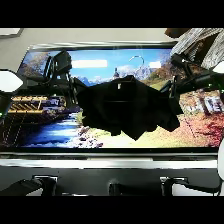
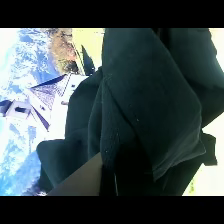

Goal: Fold the clothes and pants, and hang the long-sleeved shirts on hangers.

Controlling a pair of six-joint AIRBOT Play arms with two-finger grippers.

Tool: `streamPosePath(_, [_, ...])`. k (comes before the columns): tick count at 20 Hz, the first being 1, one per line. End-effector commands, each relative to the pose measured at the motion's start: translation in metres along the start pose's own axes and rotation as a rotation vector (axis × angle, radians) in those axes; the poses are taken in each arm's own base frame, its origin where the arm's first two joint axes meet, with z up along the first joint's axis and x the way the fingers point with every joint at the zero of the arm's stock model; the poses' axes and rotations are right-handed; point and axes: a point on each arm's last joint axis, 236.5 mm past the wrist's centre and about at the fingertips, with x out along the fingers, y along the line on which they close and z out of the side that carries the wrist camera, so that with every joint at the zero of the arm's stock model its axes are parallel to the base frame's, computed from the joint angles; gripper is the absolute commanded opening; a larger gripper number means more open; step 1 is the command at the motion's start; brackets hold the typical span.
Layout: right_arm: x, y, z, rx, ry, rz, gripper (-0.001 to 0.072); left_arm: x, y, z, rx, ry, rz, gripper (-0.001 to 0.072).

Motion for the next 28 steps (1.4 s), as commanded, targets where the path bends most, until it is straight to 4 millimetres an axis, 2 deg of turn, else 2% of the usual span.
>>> streamPosePath(1, [-0.025,0.012,-0.005,0.079,0.09,-0.071,0.0019,0.0,0.008,0.003,-0.044,-0.012,0.032,0.0077])
streamPosePath(3, [-0.048,0.025,-0.001,0.104,0.123,-0.133,0.0018,-0.002,0.025,0.009,-0.153,-0.046,0.101,0.0348])
streamPosePath(4, [-0.058,0.032,0.005,0.101,0.123,-0.161,0.0018,-0.003,0.034,0.013,-0.206,-0.068,0.137,0.0417])
streamPosePath(6, [-0.08,0.045,0.014,0.099,0.125,-0.235,0.0018,-0.006,0.049,0.018,-0.275,-0.107,0.198,0.0464])
streamPosePath(8, [-0.101,0.057,0.019,0.088,0.138,-0.313,0.0018,-0.009,0.059,0.022,-0.304,-0.132,0.237,0.0464])
streamPosePath(10, [-0.124,0.067,0.024,0.085,0.144,-0.408,0.0018,-0.009,0.061,0.023,-0.305,-0.136,0.244,0.0468])
streamPosePath(12, [-0.15,0.072,0.025,0.123,0.144,-0.536,0.0018,-0.014,0.071,0.026,-0.382,-0.171,0.281,0.0467])
streamPosePath(15, [-0.197,0.078,0.015,0.214,0.163,-0.761,0.0019,-0.042,0.11,0.033,-0.719,-0.326,0.395,0.0467])
streamPosePath(17, [-0.228,0.085,0.009,0.318,0.139,-0.901,0.002,-0.055,0.124,0.023,-0.978,-0.392,0.403,0.0467])
streamPosePath(19, [-0.257,0.093,0.003,0.466,0.071,-1.037,0.0022,-0.056,0.123,0.009,-1.093,-0.369,0.377,0.0459])
streamPosePath(24, [-0.331,0.111,-0.039,0.811,-0.012,-1.384,0.0021,-0.044,0.098,0.001,-1.139,-0.277,0.291,0.0451])
streamPosePath(26, [-0.364,0.114,-0.041,0.868,-0.065,-1.514,0.002,-0.04,0.09,0.002,-1.145,-0.256,0.267,0.0451])
streamPosePath(28, [-0.4,0.11,-0.032,0.876,-0.142,-1.646,0.002,-0.037,0.085,0.004,-1.154,-0.248,0.249,0.0451])
